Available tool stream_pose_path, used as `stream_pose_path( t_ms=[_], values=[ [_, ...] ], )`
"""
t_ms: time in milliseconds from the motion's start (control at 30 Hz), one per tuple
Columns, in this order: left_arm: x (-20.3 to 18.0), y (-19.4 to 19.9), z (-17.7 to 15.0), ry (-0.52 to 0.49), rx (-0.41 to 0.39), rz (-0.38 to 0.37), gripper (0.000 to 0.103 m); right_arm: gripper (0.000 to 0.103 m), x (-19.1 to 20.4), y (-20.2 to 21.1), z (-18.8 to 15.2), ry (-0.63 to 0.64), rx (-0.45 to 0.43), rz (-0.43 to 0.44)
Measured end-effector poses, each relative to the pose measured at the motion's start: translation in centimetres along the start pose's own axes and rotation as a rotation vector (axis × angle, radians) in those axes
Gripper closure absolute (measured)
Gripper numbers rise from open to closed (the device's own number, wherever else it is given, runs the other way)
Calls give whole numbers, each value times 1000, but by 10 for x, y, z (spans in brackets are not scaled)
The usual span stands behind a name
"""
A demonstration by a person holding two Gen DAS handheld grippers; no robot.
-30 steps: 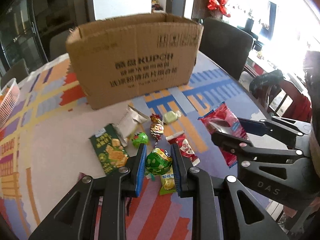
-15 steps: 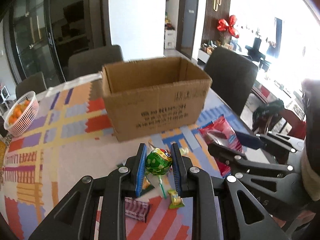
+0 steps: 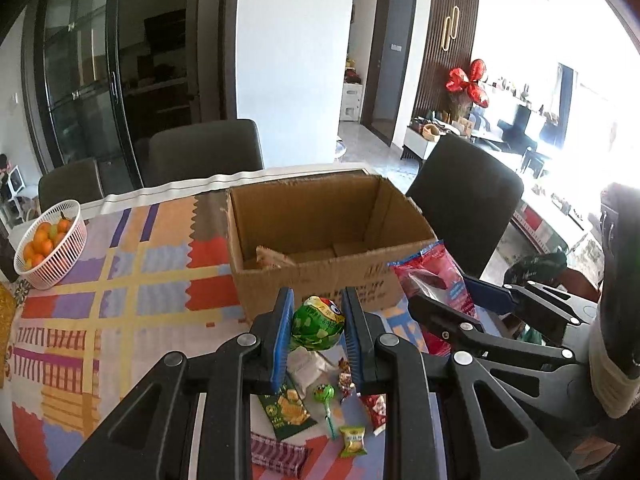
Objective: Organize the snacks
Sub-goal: 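Carry the candy and pink bag into the box and open both grippers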
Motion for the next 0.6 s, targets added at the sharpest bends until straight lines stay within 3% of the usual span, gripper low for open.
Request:
stream_pose_path(
  t_ms=[600],
  values=[
    [42, -35, 66, 73, 18, 0, 78, 59, -7, -20, 81, 34, -35, -50]
  ],
)
Point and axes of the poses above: each gripper's, at about its wrist camera, not at the fingertips, and y roughly against the way its jaws point, x to its left, z to its top, the point moved 10 cm from there along -y, roughly the way its jaws point, and after that the axes turned 3 degrees about x, right-handed, at the moved point
